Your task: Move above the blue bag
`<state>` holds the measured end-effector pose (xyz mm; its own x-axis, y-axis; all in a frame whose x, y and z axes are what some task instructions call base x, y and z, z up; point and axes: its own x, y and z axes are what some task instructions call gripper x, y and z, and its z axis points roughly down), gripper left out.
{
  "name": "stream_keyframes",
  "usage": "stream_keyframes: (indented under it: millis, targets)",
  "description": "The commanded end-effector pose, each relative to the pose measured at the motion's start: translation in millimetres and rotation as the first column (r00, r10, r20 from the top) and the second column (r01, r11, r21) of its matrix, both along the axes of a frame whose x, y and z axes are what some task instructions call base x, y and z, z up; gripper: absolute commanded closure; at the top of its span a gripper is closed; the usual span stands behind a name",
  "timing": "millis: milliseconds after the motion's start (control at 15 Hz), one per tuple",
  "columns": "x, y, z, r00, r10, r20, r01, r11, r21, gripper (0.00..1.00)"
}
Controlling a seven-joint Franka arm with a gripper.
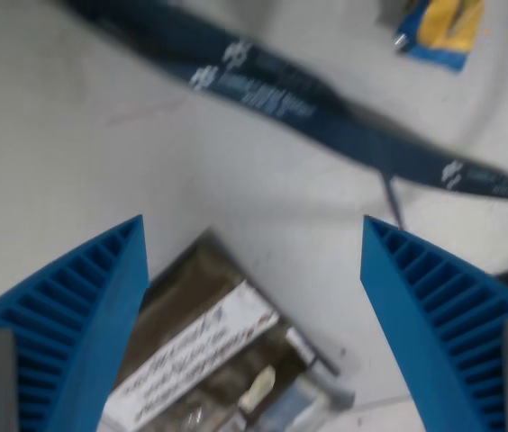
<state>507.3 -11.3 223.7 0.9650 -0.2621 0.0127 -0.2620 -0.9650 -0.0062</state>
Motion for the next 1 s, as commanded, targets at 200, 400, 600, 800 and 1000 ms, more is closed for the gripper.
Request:
stream_keyframes:
  millis: [200, 400, 600, 800, 1000]
  targets:
    - [19.8, -25.3, -12.7, 0.975, -0.221, -0.005, 0.22, 0.975, -0.037, 0.0]
    - [27.5, -42.9, -23.2, 0.964, -0.266, 0.001, 0.266, 0.963, -0.033, 0.0]
    - [35.0, -59.8, -33.7, 0.952, -0.306, 0.0, 0.305, 0.952, -0.024, 0.0]
    - [42.8, -75.4, -43.7, 0.942, -0.335, -0.002, 0.335, 0.942, -0.013, 0.0]
    - [51.2, -89.8, -52.9, 0.935, -0.355, -0.001, 0.355, 0.935, -0.002, 0.0]
